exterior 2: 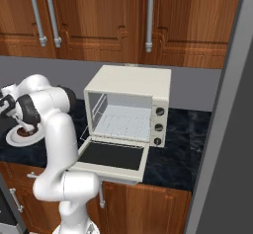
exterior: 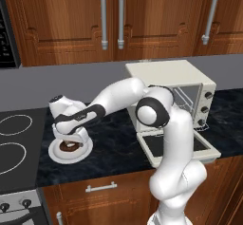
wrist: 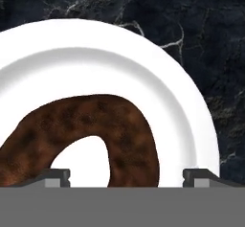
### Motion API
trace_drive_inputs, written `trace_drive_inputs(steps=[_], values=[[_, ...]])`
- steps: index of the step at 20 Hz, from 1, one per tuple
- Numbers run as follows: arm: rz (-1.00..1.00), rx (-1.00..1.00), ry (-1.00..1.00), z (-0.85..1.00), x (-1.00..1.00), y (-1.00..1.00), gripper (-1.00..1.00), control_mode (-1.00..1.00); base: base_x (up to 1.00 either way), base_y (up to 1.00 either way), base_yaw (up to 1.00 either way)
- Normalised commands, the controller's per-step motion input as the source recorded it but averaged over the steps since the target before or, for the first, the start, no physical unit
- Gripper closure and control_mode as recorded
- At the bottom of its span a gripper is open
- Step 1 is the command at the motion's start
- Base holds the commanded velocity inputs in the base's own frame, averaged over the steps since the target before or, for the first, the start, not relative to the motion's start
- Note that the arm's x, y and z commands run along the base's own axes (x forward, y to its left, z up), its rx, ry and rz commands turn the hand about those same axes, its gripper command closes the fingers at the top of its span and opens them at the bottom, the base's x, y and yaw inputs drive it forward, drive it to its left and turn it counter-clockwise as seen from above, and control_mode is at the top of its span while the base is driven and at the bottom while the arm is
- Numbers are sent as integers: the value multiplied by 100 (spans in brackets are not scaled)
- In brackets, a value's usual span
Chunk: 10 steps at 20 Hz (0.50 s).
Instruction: Pick up the bagel from the plate, place it on the toaster oven rack, close the door, and set the timer.
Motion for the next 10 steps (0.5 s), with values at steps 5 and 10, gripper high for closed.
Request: trace_drive_inputs(steps=[5,10], values=[[0,0,0,-5,-28,-37,-100,-100,0,0,0],[0,0,0,-2,-18,-36,-100,-100,0,0,0]])
